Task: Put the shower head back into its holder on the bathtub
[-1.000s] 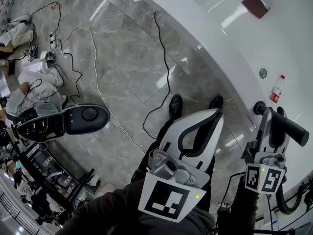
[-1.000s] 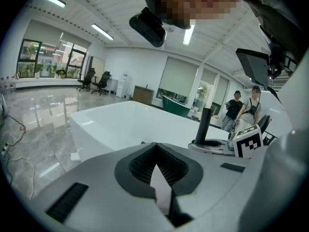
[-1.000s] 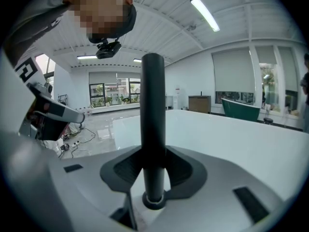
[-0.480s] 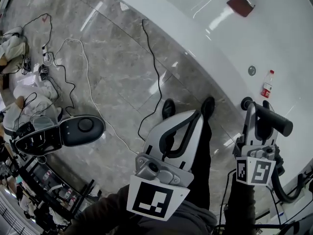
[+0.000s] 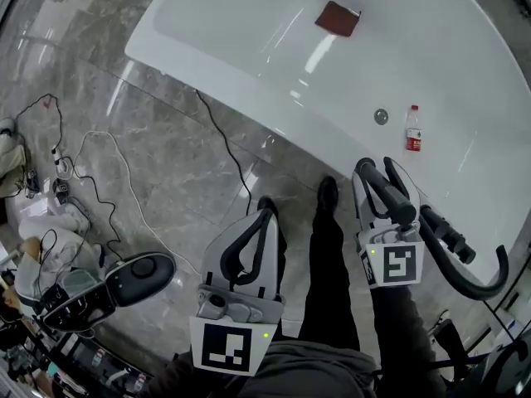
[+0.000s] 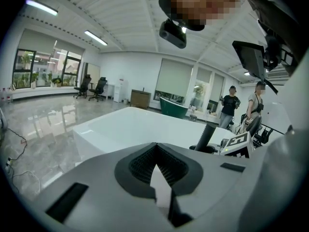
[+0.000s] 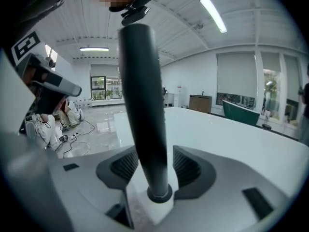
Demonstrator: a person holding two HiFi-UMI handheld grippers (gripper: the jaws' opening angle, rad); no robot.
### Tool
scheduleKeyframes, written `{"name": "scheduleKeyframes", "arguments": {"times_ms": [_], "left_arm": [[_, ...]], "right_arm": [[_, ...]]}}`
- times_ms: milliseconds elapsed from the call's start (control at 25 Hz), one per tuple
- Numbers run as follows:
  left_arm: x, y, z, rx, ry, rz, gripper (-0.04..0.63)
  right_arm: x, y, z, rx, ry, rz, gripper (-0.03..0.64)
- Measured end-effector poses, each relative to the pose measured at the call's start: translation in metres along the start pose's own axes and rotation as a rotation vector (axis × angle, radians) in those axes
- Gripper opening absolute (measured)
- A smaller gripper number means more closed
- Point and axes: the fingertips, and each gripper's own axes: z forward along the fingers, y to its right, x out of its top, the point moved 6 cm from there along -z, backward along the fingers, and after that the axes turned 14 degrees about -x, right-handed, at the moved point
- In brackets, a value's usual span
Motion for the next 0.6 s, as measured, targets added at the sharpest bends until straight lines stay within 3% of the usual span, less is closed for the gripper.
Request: {"name": "scheduleKeyframes", "arguments": {"times_ms": [600], "left_arm": [[0.012,0.024,-0.015,-0.061,-0.001,0.062,0.003]], "right_arm": [[-0.008,0.007,-0.004,-0.056,-0.019,0.032,0.235]]}}
